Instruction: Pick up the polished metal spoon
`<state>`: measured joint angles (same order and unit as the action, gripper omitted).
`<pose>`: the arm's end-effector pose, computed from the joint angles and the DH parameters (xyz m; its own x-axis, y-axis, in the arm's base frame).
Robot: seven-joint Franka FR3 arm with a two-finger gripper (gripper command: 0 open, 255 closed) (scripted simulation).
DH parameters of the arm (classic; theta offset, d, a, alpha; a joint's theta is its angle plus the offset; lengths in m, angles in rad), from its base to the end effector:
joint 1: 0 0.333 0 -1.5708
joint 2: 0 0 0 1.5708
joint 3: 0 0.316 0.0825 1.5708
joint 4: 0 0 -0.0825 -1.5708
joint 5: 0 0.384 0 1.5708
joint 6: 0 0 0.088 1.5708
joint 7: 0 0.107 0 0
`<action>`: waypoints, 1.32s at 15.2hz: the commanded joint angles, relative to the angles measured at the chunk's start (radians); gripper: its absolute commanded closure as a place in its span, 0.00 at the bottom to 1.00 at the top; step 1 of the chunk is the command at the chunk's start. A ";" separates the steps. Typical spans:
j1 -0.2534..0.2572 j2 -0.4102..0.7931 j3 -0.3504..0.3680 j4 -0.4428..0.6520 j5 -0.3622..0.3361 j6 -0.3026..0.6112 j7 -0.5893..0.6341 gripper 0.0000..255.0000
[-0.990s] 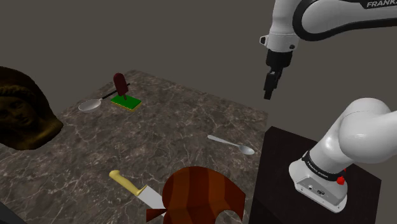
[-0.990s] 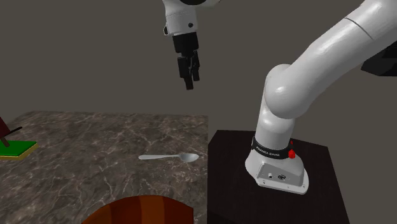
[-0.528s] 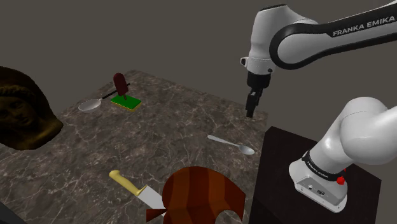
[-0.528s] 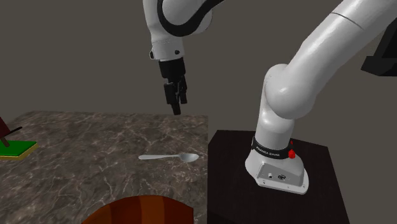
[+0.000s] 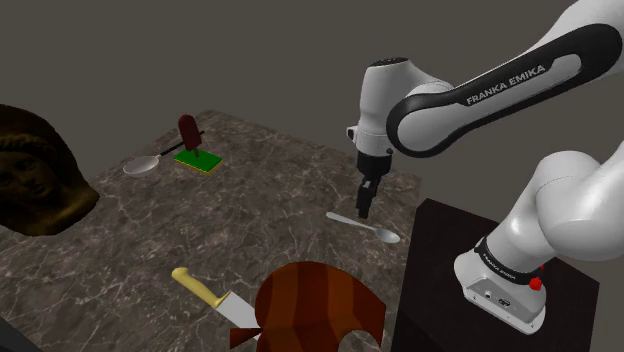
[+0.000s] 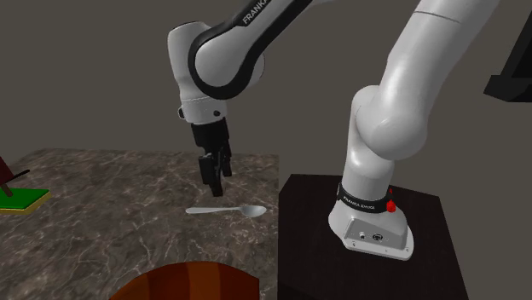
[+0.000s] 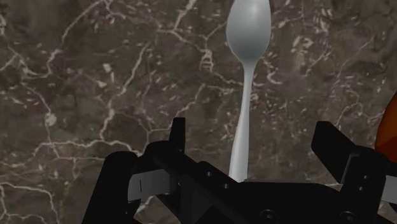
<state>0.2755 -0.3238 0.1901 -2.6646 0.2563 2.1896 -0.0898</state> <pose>0.3394 0.1765 0.3299 0.9160 0.3726 -0.1488 0.3542 -0.9252 -0.1364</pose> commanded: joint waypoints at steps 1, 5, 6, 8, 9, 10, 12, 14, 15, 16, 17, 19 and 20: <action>0.021 0.062 0.018 0.008 0.025 0.062 -0.006 0.00; 0.023 0.101 0.022 -0.004 0.030 0.113 -0.013 0.00; 0.023 0.114 0.023 -0.008 0.031 0.130 -0.015 0.00; 0.024 0.141 0.025 -0.015 0.034 0.164 -0.019 0.00; 0.024 0.163 0.027 -0.020 0.037 0.190 -0.023 0.00; 0.025 0.163 0.027 -0.020 0.037 0.190 -0.023 0.00; 0.024 0.160 0.026 -0.023 0.037 0.190 -0.025 1.00; 0.024 0.159 0.026 -0.023 0.037 0.190 -0.025 1.00; 0.024 0.159 0.025 -0.022 0.037 0.189 -0.025 1.00; 0.024 0.160 0.025 -0.023 0.037 0.190 -0.025 1.00; 0.024 0.161 0.026 -0.022 0.037 0.190 -0.025 1.00; 0.024 0.161 0.026 -0.022 0.037 0.190 -0.025 1.00; 0.024 0.161 0.026 -0.022 0.037 0.190 -0.025 1.00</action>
<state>0.2987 -0.1646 0.2149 -2.6865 0.2926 2.3792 -0.1146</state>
